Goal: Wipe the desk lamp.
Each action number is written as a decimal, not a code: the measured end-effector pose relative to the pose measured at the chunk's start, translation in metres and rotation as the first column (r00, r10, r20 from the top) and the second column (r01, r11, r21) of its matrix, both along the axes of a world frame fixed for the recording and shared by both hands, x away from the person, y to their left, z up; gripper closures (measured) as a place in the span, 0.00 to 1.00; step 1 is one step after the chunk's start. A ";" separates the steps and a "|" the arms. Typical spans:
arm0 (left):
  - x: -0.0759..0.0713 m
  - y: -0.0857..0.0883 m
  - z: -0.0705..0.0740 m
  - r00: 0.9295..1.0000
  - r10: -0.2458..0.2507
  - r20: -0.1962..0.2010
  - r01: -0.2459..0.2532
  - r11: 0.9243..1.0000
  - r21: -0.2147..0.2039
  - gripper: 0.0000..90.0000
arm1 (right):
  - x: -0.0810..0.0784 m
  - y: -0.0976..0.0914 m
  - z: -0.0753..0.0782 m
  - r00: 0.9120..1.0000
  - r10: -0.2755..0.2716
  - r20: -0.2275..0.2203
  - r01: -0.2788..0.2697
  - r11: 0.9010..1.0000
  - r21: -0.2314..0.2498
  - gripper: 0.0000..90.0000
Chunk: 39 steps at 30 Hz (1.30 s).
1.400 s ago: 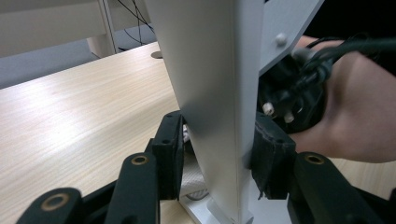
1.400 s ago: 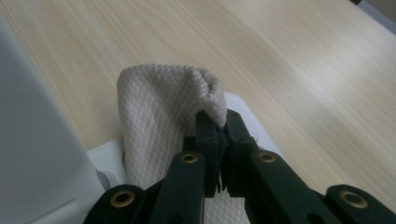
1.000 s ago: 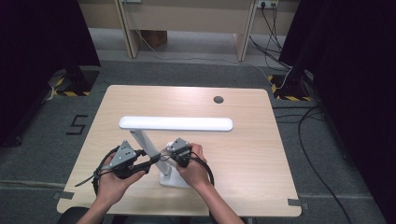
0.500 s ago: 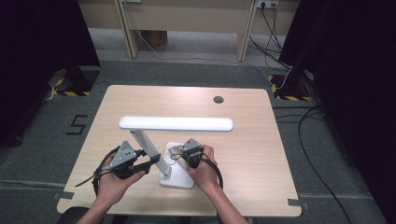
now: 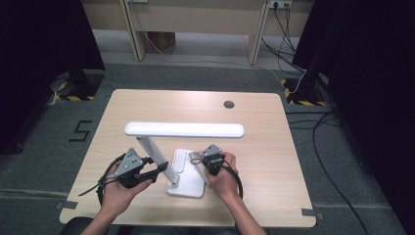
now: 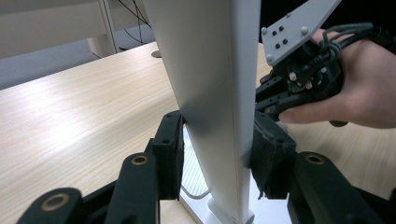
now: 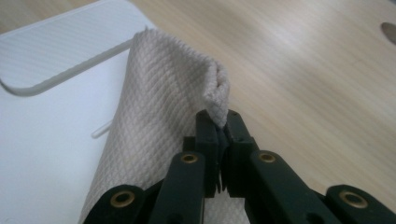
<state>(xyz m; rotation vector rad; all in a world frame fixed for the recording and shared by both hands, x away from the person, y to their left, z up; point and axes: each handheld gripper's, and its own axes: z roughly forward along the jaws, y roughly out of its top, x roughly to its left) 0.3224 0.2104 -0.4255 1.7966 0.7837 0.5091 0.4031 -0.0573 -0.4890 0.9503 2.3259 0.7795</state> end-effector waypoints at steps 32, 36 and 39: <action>0.000 0.000 -0.001 1.000 -0.003 -0.003 0.002 1.000 -0.006 0.65 | 0.018 0.082 0.005 0.976 0.214 -0.030 -0.212 0.975 0.066 0.97; 0.000 0.000 -0.001 1.000 -0.003 -0.005 0.003 1.000 -0.007 0.65 | 0.018 0.080 0.005 0.979 0.202 -0.027 -0.200 0.978 0.052 0.97; 0.000 0.000 -0.001 1.000 -0.003 -0.003 0.002 1.000 -0.008 0.65 | 0.017 0.075 0.006 0.984 0.175 -0.033 -0.173 0.984 0.048 0.97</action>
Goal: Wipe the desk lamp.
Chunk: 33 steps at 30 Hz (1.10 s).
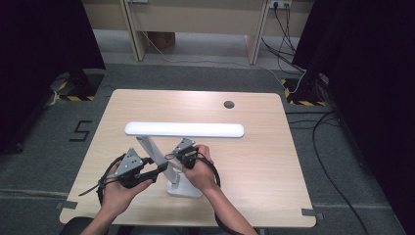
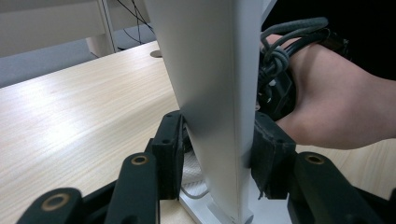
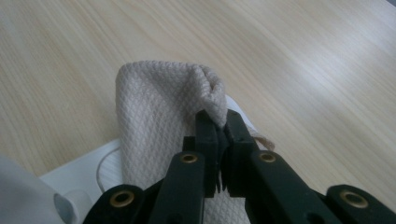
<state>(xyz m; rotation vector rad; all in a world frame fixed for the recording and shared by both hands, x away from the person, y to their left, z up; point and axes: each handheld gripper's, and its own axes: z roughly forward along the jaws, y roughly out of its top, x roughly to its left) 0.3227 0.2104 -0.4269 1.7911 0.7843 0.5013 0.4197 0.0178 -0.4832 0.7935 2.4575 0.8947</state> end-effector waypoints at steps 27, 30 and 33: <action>-0.001 0.000 -0.002 1.000 0.002 -0.006 -0.002 1.000 0.005 0.65 | 0.006 -0.067 -0.003 0.994 -0.113 0.005 0.113 0.990 -0.082 0.97; -0.001 0.000 -0.002 1.000 0.002 -0.006 -0.002 1.000 0.005 0.65 | 0.010 -0.070 -0.001 0.989 -0.144 0.022 0.145 0.983 -0.111 0.97; 0.000 -0.001 -0.002 1.000 0.001 -0.005 -0.001 1.000 0.008 0.65 | 0.012 -0.068 0.009 0.986 -0.162 0.041 0.165 0.983 -0.084 0.97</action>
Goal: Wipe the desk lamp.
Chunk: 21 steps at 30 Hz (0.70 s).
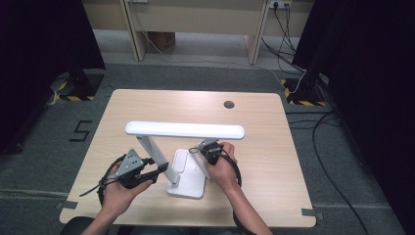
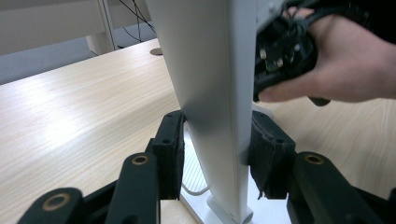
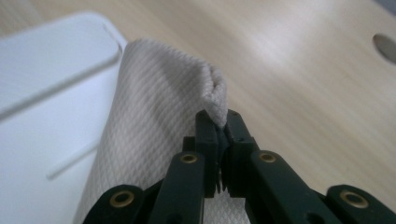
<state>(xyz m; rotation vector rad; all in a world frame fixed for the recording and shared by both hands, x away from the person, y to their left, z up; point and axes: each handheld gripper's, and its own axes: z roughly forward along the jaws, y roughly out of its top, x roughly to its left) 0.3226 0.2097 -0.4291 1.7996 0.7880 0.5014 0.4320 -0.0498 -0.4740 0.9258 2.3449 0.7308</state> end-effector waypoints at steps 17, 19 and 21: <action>0.001 -0.001 -0.004 1.000 -0.004 -0.010 0.004 1.000 -0.006 0.65 | 0.016 0.083 -0.008 0.986 0.164 -0.036 -0.162 0.986 0.049 0.97; 0.001 -0.001 -0.005 1.000 -0.003 -0.012 0.003 1.000 -0.008 0.65 | 0.016 0.082 -0.008 0.987 0.156 -0.038 -0.154 0.987 0.055 0.97; 0.001 -0.001 -0.005 1.000 -0.001 -0.013 0.001 1.000 -0.007 0.65 | 0.017 0.080 -0.007 0.985 0.169 -0.035 -0.167 0.985 0.048 0.97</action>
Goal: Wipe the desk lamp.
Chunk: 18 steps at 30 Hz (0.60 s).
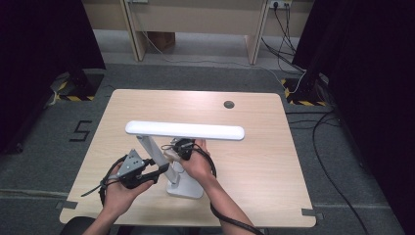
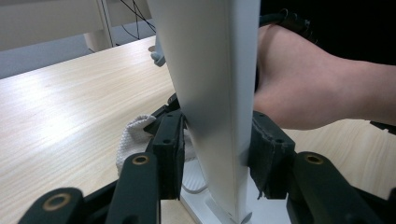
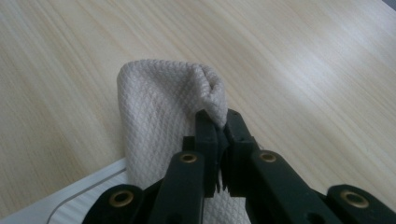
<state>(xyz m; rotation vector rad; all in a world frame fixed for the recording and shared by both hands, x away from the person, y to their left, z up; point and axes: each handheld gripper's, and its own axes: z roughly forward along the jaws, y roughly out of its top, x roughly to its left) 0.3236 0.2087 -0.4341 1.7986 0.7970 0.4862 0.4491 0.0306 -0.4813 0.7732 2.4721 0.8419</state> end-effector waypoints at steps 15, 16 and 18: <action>0.002 -0.002 -0.003 1.000 0.000 -0.007 0.000 1.000 0.020 0.66 | -0.012 -0.041 -0.004 0.998 -0.062 0.032 0.061 0.998 0.021 0.97; 0.002 -0.002 -0.003 1.000 0.000 -0.008 0.000 1.000 0.019 0.66 | -0.013 -0.043 -0.004 0.997 -0.070 0.031 0.070 0.997 0.019 0.97; 0.002 -0.002 -0.004 1.000 0.003 -0.008 -0.003 1.000 0.017 0.66 | -0.014 -0.048 -0.004 0.997 -0.078 0.028 0.078 0.997 0.027 0.97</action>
